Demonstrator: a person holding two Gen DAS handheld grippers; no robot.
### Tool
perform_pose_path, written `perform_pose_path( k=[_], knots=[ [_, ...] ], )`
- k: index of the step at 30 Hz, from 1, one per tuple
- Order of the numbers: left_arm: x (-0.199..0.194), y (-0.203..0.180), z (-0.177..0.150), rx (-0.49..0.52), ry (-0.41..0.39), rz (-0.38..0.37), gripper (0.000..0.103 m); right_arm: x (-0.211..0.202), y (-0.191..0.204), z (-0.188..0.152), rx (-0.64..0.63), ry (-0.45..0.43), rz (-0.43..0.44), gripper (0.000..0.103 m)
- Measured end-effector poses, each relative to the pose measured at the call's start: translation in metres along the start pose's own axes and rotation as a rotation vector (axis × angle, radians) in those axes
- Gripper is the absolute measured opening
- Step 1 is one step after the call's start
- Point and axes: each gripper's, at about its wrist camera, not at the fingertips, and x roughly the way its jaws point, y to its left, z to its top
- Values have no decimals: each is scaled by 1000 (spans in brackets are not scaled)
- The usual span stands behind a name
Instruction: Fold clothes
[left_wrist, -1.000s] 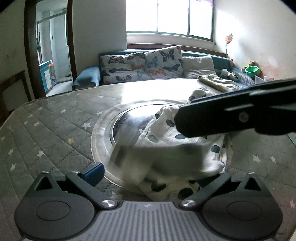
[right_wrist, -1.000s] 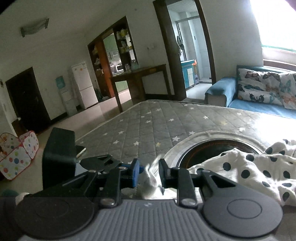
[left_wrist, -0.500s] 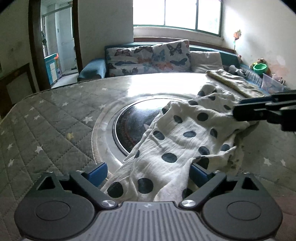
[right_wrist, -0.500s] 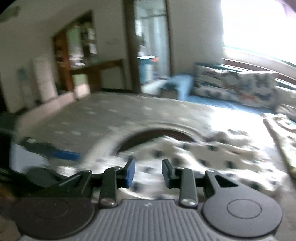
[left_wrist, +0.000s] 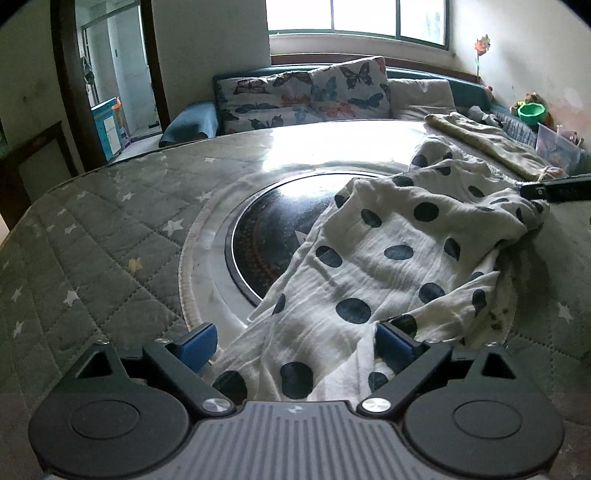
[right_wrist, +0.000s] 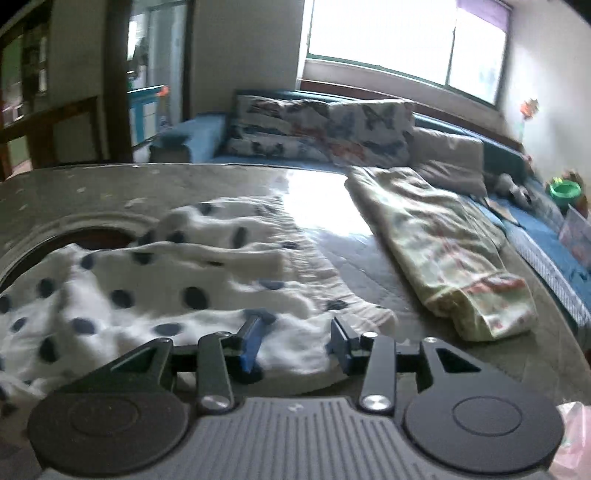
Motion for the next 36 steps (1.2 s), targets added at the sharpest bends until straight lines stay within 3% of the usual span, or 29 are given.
perform_pose_path(
  k=[5,12,21,29,36],
  knots=[
    [3,0,2,17,7,8,100,22,-12,1,43,33,-12,55],
    [7,7,5,12,19,5,101,22,-9,0,21,85,-2,55],
    [6,24,3,-4,32,48,101,-15,6,-20,-17,163,24,55],
    [-2,23,0,-7,27,56,100,-69,47,-52,-42,193,167,55],
    [-15,15,-2,4,15,49,101,-91,72,-60,75,185,463,51]
  ],
)
